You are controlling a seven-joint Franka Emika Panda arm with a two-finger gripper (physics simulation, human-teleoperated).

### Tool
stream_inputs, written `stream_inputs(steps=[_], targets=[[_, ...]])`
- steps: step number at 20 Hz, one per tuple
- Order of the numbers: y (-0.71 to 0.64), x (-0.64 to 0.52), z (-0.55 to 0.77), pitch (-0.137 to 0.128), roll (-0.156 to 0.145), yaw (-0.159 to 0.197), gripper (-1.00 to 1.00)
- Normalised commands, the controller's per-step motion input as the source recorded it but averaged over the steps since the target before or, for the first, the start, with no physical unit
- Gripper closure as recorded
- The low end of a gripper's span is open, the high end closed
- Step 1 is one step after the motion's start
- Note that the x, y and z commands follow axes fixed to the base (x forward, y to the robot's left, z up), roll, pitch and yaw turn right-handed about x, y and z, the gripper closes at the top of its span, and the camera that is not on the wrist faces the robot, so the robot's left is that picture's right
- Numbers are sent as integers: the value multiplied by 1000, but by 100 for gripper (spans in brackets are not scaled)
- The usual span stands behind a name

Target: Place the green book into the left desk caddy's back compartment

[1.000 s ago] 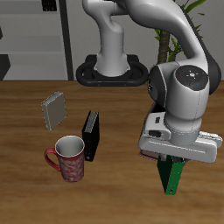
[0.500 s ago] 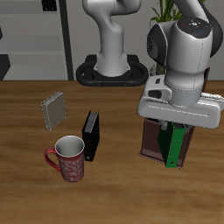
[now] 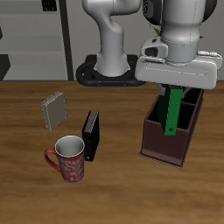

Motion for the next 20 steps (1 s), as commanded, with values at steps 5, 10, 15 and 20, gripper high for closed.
stream_inputs(steps=[5, 10, 15, 20], targets=[[54, -440, 586, -67, 4, -46, 100], [18, -492, 560, -41, -7, -138, 100], [3, -335, 350, -19, 1, -112, 100], [-50, -283, 183, -41, -9, -62, 100]])
